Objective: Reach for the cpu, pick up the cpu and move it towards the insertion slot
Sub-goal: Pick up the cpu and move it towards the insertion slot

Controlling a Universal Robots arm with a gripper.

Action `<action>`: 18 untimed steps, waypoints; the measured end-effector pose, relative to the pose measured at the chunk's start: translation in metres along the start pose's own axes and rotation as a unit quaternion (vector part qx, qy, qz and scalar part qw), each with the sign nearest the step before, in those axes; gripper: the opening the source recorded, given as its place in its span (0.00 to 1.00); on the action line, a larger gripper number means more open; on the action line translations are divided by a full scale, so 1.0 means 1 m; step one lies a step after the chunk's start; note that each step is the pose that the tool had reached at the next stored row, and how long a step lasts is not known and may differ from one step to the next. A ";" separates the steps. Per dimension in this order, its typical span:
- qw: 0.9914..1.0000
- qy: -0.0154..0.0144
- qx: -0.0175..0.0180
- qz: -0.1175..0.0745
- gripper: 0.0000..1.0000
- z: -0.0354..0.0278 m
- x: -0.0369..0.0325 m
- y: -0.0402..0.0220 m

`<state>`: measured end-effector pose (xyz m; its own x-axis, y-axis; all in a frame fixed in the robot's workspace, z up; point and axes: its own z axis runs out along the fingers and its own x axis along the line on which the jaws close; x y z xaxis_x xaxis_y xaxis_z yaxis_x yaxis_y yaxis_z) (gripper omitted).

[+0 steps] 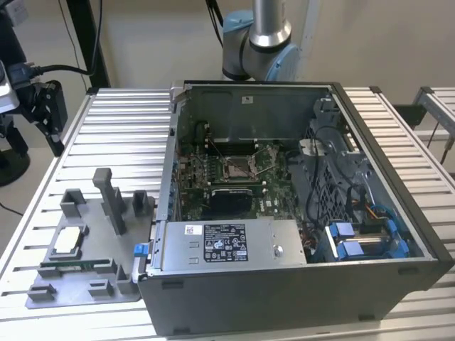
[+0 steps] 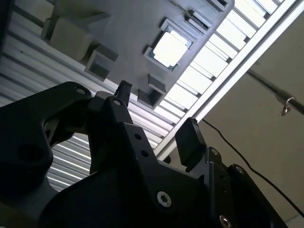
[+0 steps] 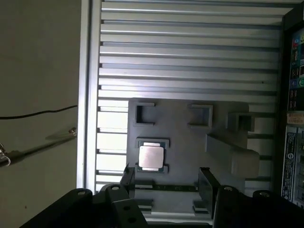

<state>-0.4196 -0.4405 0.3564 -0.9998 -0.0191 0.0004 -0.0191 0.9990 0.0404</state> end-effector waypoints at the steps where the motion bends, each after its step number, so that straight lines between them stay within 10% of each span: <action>1: 1.000 0.000 0.000 0.000 1.00 0.0004 0.0000 0.0000; 18: 1.000 0.000 0.000 0.000 1.00 0.0151 0.0030 -0.0011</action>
<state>-0.4226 -0.4410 0.3413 -0.9998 -0.0189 0.0004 -0.0189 0.9990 0.0404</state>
